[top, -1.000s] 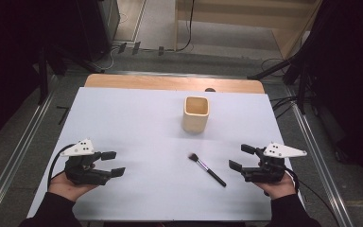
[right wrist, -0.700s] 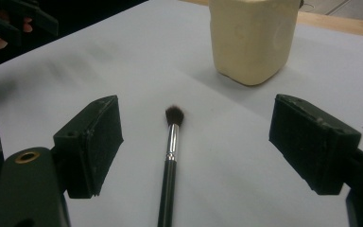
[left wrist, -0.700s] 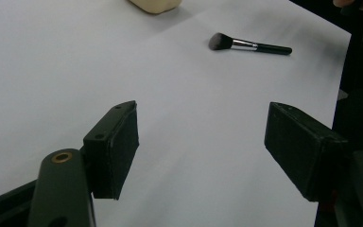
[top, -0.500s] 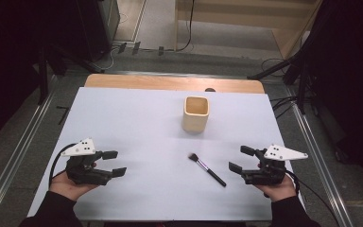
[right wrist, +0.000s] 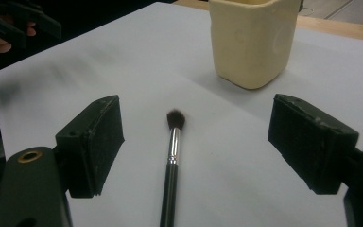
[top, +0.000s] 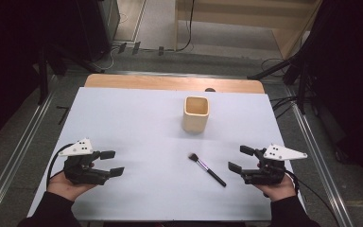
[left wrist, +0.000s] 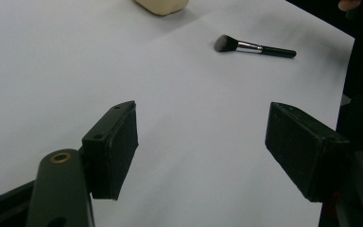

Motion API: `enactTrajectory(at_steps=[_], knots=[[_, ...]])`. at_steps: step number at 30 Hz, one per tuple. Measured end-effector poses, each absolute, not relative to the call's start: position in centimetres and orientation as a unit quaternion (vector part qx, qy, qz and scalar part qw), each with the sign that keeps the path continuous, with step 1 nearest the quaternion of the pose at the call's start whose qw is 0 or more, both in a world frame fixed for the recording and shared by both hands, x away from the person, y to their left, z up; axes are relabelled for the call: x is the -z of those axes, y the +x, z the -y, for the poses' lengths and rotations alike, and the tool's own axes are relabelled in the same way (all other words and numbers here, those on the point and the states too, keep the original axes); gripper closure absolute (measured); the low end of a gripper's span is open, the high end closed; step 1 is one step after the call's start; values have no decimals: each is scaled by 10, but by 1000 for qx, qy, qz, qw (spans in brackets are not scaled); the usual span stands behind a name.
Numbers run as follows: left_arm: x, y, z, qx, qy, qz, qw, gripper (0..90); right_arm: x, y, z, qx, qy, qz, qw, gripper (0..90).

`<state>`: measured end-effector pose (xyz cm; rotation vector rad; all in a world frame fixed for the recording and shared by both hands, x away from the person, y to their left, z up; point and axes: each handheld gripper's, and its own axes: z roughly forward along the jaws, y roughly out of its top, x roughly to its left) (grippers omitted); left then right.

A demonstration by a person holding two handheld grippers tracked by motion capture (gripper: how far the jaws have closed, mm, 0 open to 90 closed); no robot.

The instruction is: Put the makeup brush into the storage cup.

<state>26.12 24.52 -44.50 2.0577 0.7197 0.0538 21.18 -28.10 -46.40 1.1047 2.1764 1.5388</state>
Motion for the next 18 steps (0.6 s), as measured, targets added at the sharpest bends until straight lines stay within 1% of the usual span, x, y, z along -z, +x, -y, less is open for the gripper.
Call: enactTrajectory(at_steps=[18], knots=[[445,259,-248,-29,836,-293,464,259,460,215,278,-541,375,-742,128,204]])
